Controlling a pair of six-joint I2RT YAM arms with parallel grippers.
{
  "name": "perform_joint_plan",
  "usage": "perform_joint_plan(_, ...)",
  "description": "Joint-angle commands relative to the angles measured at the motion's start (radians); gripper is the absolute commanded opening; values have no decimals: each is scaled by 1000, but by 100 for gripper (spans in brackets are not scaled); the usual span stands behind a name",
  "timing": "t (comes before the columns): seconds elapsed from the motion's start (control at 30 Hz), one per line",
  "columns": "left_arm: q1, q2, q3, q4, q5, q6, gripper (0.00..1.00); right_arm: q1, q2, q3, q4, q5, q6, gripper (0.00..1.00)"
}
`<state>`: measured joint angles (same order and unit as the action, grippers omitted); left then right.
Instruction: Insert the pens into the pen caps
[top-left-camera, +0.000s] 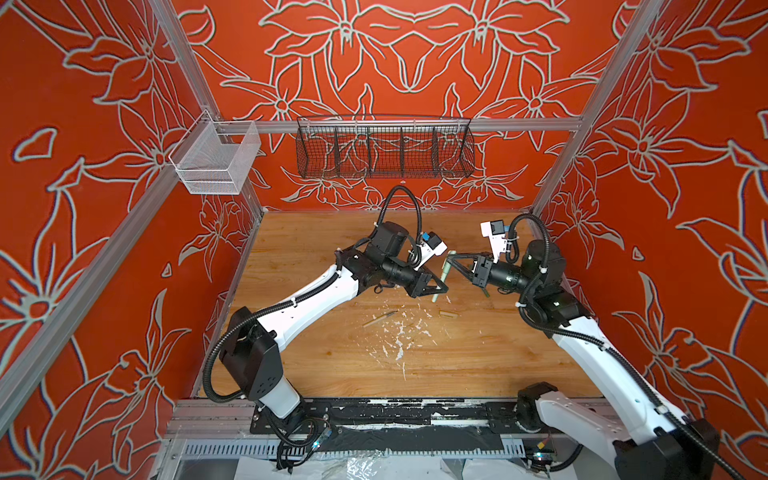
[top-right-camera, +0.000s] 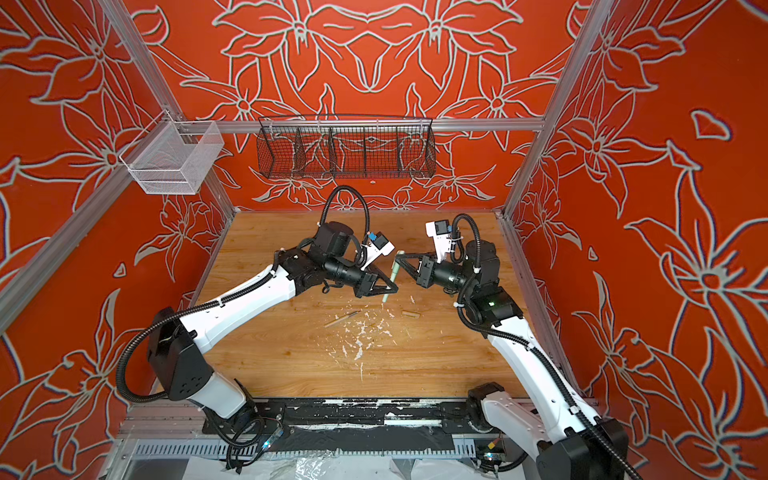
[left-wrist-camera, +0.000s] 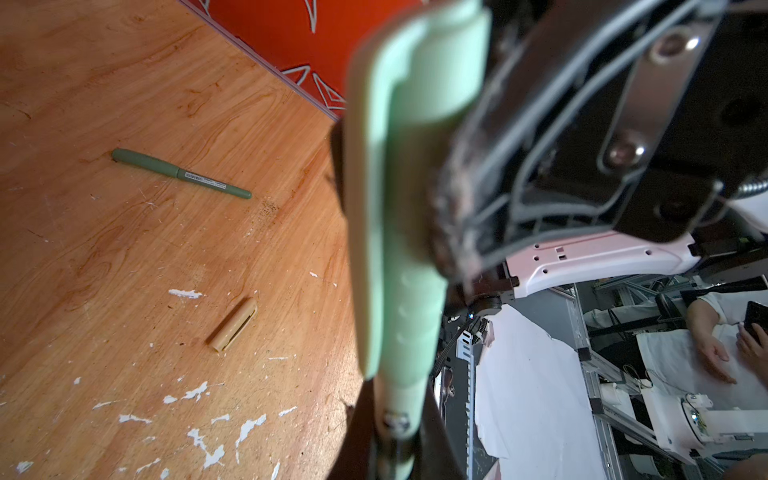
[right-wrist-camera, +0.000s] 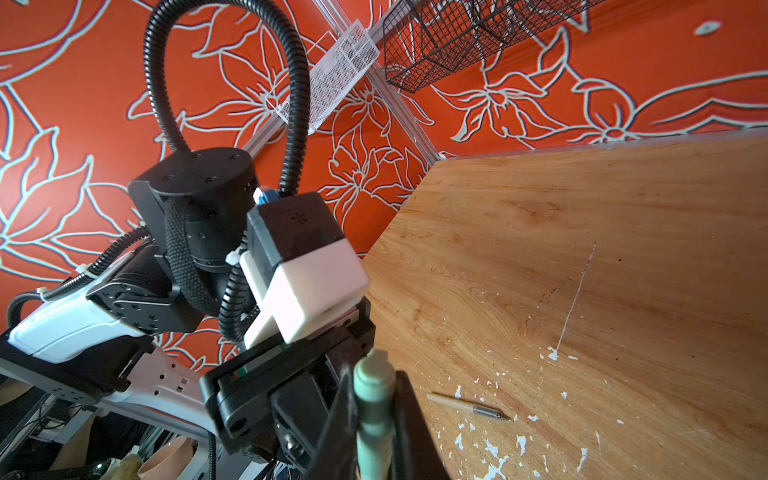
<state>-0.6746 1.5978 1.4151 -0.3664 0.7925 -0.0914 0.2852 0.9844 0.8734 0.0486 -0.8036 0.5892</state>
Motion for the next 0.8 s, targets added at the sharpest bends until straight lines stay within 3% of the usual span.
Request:
perform_joint_plan(0.0, 4, 16, 33, -2, -39, -22, 12, 8, -29, 17, -54, 46, -29, 0)
perform_joint_plan(0.17, 4, 10, 36, -21, -36, -27, 31, 7, -34, 46, -126, 98, -82, 0)
perform_joint_plan(0.77, 4, -34, -30, 28, 21, -47, 32, 5, -13, 23, -6, 80, -31, 0)
